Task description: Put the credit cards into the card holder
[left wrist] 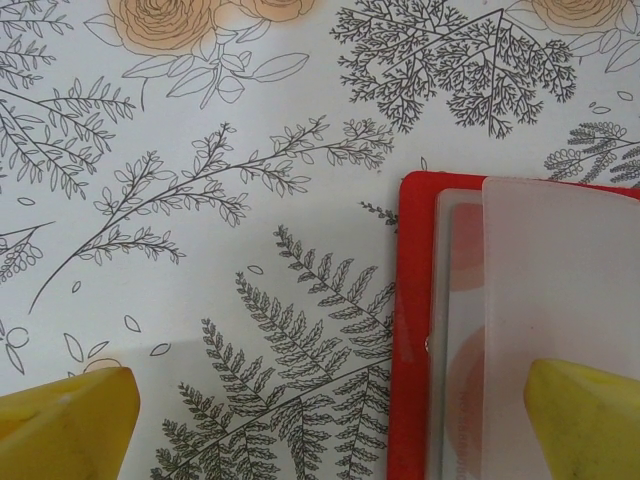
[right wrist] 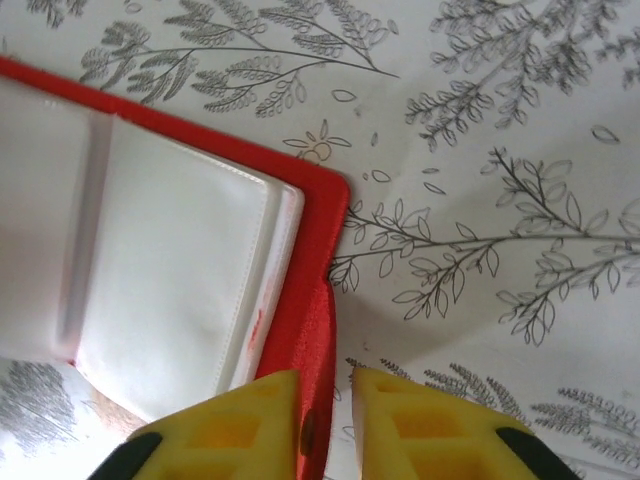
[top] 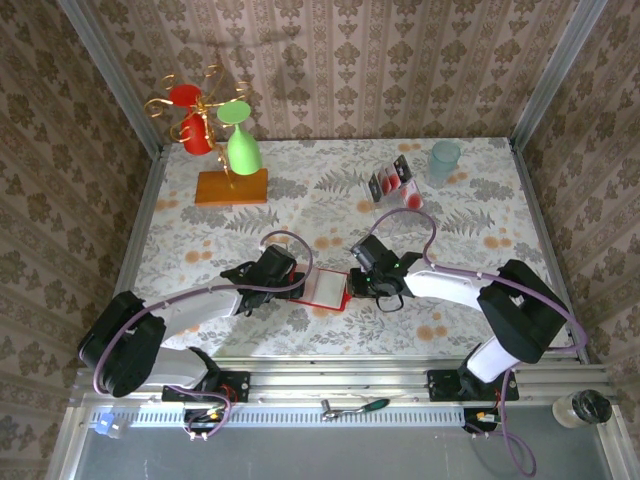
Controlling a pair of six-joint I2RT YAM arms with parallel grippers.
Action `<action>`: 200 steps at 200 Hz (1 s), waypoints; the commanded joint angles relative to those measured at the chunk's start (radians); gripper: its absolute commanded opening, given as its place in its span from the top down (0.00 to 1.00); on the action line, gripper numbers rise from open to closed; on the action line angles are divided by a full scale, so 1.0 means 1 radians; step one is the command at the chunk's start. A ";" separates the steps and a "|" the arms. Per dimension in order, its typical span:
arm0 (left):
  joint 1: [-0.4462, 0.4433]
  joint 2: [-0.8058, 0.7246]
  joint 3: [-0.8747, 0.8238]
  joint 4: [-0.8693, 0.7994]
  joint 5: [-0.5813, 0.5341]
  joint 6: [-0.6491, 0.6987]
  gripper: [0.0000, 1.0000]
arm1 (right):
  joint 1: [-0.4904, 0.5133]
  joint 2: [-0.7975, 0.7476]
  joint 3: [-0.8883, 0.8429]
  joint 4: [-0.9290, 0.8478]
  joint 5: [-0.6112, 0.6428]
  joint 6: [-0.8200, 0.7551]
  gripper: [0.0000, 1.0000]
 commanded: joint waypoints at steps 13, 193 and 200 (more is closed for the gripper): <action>-0.002 0.021 -0.021 -0.020 -0.027 -0.016 0.00 | -0.032 -0.013 -0.030 0.008 0.001 -0.025 0.97; -0.015 -0.070 0.019 -0.030 0.015 -0.020 0.00 | -0.090 -0.013 -0.010 -0.032 -0.020 -0.072 0.98; -0.018 -0.063 0.029 -0.022 0.026 -0.013 0.00 | -0.090 -0.014 -0.012 -0.032 -0.021 -0.073 0.98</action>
